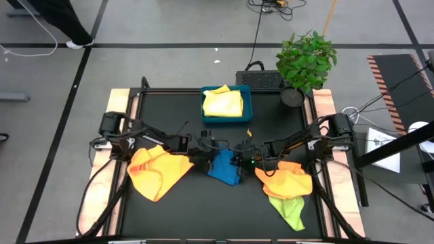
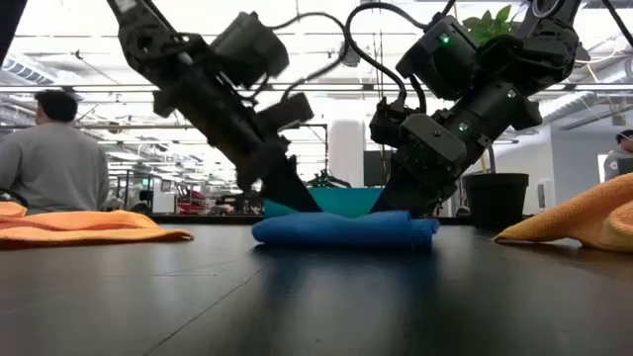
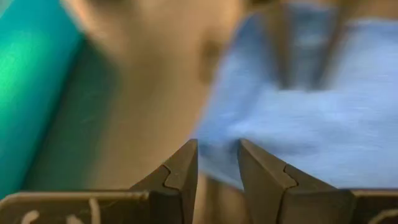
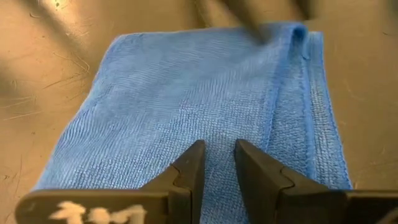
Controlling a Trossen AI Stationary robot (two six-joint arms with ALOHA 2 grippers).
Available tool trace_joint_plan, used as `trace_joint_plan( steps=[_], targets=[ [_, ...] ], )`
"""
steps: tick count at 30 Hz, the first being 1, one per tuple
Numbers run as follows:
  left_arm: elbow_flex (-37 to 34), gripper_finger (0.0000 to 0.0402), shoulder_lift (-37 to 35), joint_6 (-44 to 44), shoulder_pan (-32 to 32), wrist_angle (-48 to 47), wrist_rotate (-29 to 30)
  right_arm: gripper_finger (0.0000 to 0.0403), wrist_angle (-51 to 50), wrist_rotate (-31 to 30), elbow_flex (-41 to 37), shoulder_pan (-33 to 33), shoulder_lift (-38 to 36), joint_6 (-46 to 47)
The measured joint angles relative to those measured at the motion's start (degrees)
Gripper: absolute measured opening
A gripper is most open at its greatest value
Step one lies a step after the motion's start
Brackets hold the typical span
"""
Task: Fold microfiber towels
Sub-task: Fold the blue microfiber towel, then stack the blue microfiber towel on top of the yellow microfiber towel in the bin
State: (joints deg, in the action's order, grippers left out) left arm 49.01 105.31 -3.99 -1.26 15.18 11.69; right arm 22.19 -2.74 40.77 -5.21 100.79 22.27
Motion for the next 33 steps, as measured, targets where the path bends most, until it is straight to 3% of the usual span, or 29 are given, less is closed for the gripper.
trace_joint_plan(
  steps=[3,8,19,22,26,33],
  targets=[
    [0.00,0.0115,0.96,-0.04,1.61,0.32,3.16,0.0079,0.14,0.00,0.00,0.00,0.00,0.00],
    [0.00,0.0115,0.65,-0.13,2.91,0.26,2.11,0.0079,0.21,-0.08,0.00,-0.02,-0.02,0.01],
    [0.04,0.0115,-12.85,0.27,-1.90,-8.96,-0.37,0.0079,-0.59,-0.80,0.10,-0.13,-7.07,-1.53],
    [0.04,0.0115,-13.54,3.21,-2.71,-10.94,-4.09,0.0082,-2.24,-3.18,0.09,-0.13,-8.65,-2.79],
    [0.04,0.0115,-12.67,6.08,-1.94,-10.90,-12.75,0.0111,-4.90,-3.05,0.09,1.22,-8.81,-1.83],
    [-5.14,0.0115,-12.64,8.40,1.39,-4.03,-18.45,0.0208,-7.23,3.57,0.09,7.52,-8.72,2.56]
  ],
)
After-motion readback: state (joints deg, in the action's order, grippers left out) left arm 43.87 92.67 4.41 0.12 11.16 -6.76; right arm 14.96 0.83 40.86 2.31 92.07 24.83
